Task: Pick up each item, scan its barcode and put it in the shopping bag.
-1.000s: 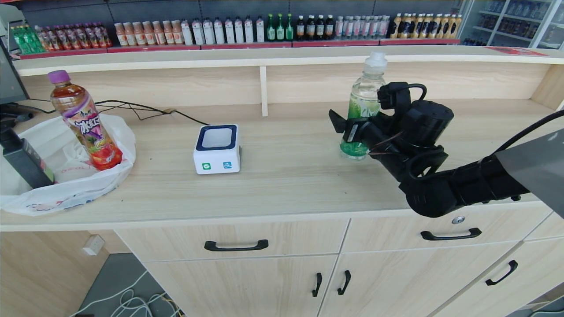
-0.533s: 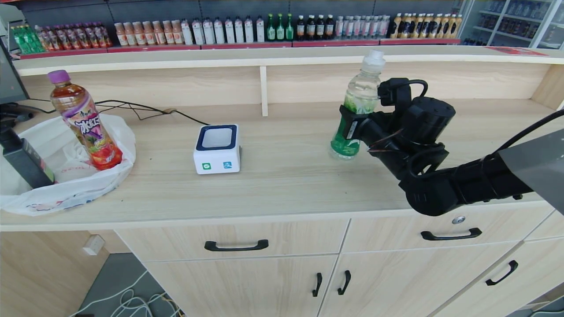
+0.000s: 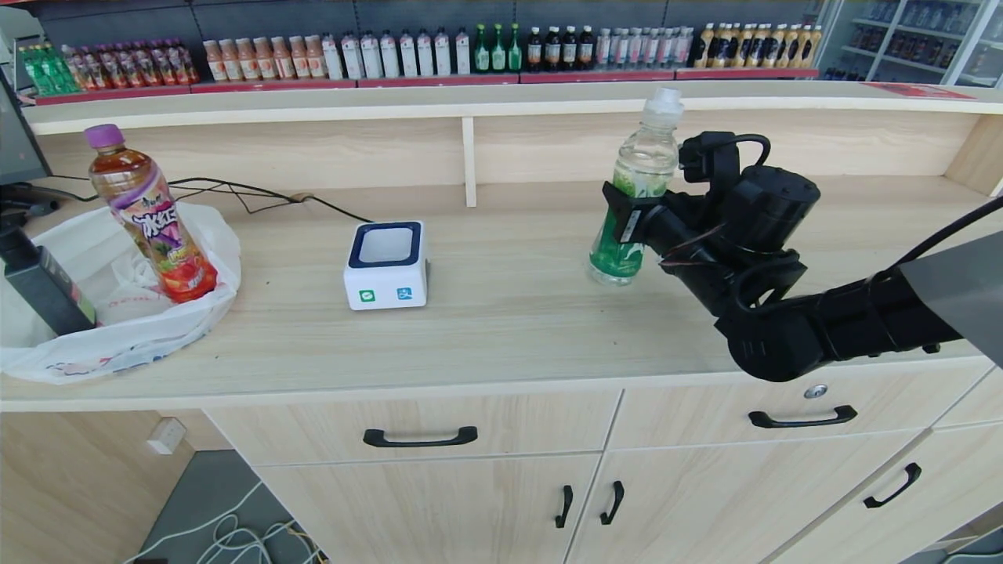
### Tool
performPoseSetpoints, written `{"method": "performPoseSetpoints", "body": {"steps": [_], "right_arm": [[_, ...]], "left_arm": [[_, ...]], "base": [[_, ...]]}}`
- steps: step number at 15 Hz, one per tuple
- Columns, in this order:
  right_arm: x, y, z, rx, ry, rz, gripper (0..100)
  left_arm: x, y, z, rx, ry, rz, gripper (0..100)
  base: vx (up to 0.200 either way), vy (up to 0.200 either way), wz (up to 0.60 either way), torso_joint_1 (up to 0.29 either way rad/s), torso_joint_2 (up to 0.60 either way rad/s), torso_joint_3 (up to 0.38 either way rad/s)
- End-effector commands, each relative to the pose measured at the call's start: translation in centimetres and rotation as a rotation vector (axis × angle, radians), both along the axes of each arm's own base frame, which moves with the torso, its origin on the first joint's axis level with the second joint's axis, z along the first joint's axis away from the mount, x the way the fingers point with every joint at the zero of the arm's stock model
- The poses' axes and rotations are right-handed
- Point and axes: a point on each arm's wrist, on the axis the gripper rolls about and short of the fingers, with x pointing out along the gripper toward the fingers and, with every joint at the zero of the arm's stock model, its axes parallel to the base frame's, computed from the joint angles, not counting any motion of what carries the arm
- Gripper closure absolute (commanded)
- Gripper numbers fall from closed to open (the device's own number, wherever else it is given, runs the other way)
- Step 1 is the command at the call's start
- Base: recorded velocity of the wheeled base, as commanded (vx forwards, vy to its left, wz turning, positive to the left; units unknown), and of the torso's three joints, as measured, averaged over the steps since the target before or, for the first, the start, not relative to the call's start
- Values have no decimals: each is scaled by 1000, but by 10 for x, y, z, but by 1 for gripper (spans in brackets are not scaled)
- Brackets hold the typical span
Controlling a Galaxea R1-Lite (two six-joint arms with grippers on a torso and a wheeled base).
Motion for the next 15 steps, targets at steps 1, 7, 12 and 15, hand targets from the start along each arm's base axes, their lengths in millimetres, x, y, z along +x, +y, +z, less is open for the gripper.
{"method": "performPoseSetpoints", "body": {"steps": [1,7,12,15], "right_arm": [[-4,0,6,6,-14,3,100],[-31,-6,17,0,-13,13,100],[-71,-10,40,-10,-49,39,100],[-109,-16,46,-38,-55,63,100]], "left_arm": [[0,0,0,0,0,-1,0],[0,0,0,0,0,-1,0],[0,0,0,0,0,-1,0],[0,0,0,0,0,-1,0]], "base": [[0,0,0,0,0,0],[0,0,0,0,0,0],[0,0,0,0,0,0],[0,0,0,0,0,0]]}}
